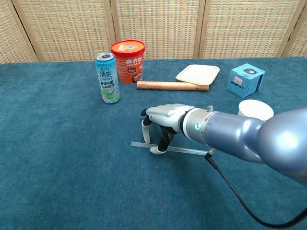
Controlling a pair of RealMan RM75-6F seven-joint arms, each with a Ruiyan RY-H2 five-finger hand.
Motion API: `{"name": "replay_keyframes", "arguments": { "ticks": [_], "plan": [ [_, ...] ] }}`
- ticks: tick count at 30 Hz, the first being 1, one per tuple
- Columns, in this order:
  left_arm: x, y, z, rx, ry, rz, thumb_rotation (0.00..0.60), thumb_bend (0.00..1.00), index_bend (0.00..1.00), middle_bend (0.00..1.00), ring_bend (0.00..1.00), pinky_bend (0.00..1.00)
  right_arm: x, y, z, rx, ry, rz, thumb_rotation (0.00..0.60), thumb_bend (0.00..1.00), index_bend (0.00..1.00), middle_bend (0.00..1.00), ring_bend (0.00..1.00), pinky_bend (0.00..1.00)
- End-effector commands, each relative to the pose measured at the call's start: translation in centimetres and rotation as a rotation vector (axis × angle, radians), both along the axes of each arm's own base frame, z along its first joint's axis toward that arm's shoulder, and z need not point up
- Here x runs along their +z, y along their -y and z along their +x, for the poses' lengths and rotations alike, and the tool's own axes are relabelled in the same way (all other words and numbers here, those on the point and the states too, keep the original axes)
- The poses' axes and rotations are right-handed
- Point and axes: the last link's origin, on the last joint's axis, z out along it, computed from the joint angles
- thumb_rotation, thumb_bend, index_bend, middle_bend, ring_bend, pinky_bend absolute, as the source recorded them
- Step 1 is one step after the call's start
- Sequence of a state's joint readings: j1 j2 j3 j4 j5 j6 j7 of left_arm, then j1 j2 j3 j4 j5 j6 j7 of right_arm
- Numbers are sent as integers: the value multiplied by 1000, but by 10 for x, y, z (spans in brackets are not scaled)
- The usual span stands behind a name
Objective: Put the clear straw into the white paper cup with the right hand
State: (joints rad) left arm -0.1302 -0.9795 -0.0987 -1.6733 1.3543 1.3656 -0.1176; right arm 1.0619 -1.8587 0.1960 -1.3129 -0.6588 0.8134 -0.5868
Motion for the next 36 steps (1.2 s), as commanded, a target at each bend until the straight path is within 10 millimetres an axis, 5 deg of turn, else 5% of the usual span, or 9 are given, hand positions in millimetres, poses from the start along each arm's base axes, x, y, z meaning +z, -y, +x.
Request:
{"name": "replay_keyframes", "arguments": {
  "ticks": [1,15,36],
  "plan": [
    [1,0,0,1,1,3,600,59,0,0,0,0,-1,-1,-1,1,-4,1,600,429,507,0,0,0],
    [0,1,1,-6,6,-3,600,60,0,0,0,0,-5,-6,-5,38,-15,4,600,466,647,0,0,0],
    [-1,3,4,-17,8,-5,600,60,0,0,0,0,0,-14,-12,92,-8,-3,600,468,680,0,0,0]
  ]
}}
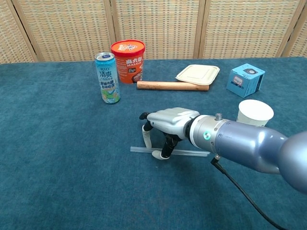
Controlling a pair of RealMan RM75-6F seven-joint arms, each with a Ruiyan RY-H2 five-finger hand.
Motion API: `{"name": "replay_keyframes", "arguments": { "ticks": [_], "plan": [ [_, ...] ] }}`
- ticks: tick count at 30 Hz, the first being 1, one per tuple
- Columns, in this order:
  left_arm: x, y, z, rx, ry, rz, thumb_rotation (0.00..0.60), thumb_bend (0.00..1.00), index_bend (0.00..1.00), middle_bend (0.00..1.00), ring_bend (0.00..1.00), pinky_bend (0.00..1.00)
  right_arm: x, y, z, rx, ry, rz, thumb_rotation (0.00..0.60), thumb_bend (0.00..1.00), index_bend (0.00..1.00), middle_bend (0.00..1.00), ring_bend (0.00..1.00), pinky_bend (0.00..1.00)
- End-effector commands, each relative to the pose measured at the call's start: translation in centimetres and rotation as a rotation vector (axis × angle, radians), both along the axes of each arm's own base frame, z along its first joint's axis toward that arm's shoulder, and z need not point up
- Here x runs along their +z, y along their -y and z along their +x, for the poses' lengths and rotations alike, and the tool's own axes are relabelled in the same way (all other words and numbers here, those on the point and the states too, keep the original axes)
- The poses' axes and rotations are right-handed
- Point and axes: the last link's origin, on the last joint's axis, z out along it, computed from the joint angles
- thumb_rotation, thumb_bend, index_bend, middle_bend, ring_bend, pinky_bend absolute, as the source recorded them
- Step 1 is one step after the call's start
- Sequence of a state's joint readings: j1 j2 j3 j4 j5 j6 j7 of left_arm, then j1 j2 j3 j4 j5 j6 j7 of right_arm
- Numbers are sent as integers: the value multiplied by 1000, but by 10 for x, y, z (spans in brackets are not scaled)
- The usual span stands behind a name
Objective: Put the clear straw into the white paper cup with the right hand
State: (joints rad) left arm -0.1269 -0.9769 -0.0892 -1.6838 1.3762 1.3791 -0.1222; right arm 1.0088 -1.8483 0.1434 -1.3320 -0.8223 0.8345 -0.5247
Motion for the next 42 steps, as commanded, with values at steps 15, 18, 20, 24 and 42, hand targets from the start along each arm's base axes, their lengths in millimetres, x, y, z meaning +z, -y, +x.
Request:
{"name": "replay_keyframes", "arguments": {
  "ticks": [15,18,20,24,42],
  "plan": [
    [0,0,0,0,4,0,600,60,0,0,0,0,-6,-6,-4,56,-33,-9,600,470,707,0,0,0],
    [0,0,-1,1,4,-1,600,60,0,0,0,0,-5,-6,-3,61,-21,-11,600,469,708,0,0,0],
    [0,0,-1,1,3,-3,600,60,0,0,0,0,-3,-6,0,62,-2,-12,600,469,708,0,0,0],
    [1,0,-1,2,4,-3,600,59,0,0,0,0,8,-7,11,61,74,-10,600,469,708,0,0,0],
    [0,4,3,-21,5,-4,600,60,0,0,0,0,157,8,29,-144,689,-33,600,469,708,0,0,0]
  ]
}}
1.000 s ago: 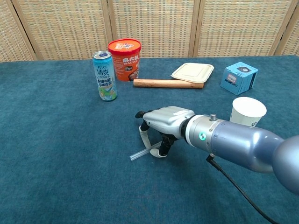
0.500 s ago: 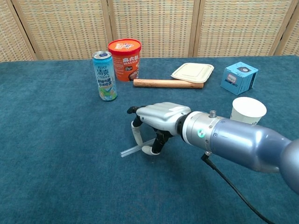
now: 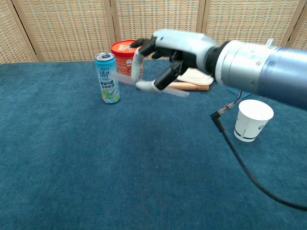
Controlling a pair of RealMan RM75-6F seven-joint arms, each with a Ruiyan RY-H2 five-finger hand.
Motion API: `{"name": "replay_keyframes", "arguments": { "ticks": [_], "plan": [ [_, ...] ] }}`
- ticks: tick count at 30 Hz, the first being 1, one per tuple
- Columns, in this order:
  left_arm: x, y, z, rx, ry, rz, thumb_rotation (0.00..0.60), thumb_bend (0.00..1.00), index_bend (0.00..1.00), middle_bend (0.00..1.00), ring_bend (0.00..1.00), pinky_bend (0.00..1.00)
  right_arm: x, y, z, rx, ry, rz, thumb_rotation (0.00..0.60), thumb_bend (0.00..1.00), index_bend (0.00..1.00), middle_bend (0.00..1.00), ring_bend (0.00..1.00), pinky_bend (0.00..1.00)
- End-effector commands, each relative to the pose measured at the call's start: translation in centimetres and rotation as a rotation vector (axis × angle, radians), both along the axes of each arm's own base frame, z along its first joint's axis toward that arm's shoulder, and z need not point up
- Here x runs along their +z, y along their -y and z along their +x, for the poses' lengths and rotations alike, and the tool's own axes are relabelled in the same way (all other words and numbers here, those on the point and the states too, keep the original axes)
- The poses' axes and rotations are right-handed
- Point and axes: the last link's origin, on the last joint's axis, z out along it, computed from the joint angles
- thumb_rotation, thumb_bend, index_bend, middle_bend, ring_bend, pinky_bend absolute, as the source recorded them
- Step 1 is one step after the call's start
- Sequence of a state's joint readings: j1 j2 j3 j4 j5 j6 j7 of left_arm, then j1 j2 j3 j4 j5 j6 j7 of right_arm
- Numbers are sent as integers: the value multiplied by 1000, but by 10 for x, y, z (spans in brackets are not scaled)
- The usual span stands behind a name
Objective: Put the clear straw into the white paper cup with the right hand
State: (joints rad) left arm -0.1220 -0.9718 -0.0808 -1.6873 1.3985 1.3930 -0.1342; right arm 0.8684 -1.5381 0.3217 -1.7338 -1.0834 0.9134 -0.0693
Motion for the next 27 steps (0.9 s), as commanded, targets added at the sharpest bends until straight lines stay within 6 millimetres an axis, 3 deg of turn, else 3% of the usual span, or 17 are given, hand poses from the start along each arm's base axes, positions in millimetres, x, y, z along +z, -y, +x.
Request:
{"name": "replay_keyframes", "arguments": {
  "ticks": [1,7,12,18,27],
  "plan": [
    [-1,1,1,-7,-1,-1,600,60,0,0,0,0,45,7,-14,-102,157,-12,600,469,708,0,0,0],
    [-2,4,4,-21,-2,-1,600,60,0,0,0,0,78,13,-55,-279,290,29,600,469,708,0,0,0],
    [-3,5,5,-26,-2,-2,600,60,0,0,0,0,89,13,-93,-385,356,68,600,469,708,0,0,0],
    [-3,5,6,-27,-5,-4,600,60,0,0,0,0,85,13,-123,-460,406,128,600,469,708,0,0,0],
    [-4,5,5,-23,-7,-4,600,59,0,0,0,0,69,16,-146,-497,423,165,600,469,708,0,0,0]
  ]
}}
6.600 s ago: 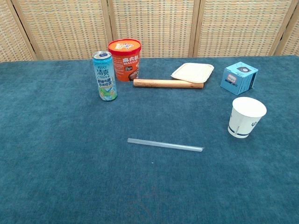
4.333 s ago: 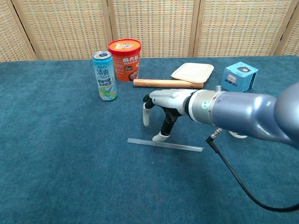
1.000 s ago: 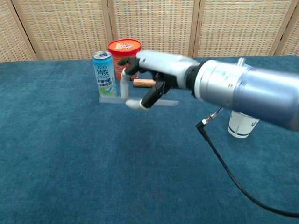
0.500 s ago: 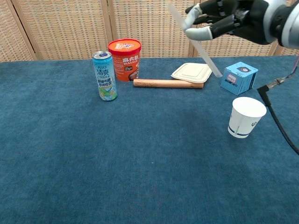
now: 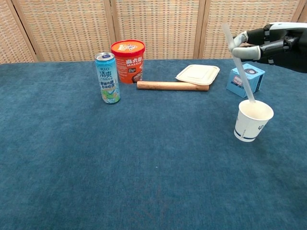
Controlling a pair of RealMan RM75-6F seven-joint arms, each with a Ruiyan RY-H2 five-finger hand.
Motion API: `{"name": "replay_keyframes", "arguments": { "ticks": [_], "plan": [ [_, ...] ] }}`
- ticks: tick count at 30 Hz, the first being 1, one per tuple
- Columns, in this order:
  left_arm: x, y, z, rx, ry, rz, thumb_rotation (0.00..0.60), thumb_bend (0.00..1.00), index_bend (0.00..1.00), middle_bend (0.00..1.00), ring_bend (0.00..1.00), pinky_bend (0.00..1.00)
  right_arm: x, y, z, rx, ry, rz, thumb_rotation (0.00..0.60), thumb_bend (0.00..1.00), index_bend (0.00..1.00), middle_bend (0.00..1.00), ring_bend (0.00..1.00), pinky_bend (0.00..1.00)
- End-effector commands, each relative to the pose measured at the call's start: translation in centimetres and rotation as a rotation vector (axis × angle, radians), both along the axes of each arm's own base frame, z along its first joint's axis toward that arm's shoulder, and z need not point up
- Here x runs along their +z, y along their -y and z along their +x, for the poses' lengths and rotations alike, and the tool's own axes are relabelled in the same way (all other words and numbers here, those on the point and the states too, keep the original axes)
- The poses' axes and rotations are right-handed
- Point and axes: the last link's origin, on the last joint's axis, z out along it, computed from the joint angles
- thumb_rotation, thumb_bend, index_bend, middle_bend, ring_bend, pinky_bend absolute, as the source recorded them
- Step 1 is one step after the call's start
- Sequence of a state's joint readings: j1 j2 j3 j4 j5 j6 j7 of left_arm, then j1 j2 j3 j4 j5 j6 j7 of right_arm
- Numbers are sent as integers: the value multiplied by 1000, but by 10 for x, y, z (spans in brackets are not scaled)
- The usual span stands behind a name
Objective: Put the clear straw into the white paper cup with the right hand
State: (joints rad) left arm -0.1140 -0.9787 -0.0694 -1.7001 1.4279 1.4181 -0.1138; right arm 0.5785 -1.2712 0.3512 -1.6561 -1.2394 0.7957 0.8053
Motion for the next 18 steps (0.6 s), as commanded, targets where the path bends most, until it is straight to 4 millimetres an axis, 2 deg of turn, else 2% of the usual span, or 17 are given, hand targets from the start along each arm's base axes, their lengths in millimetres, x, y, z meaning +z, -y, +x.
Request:
{"name": "replay_keyframes", "arguments": {
  "ticks": [1,18],
  "plan": [
    [0,0,0,1,0,0,600,60,0,0,0,0,-8,-1,-10,-12,-2,18,600,469,708,0,0,0],
    [-1,-1,0,5,-4,-4,600,60,0,0,0,0,-27,9,-39,-83,-5,48,600,469,708,0,0,0]
  ]
}}
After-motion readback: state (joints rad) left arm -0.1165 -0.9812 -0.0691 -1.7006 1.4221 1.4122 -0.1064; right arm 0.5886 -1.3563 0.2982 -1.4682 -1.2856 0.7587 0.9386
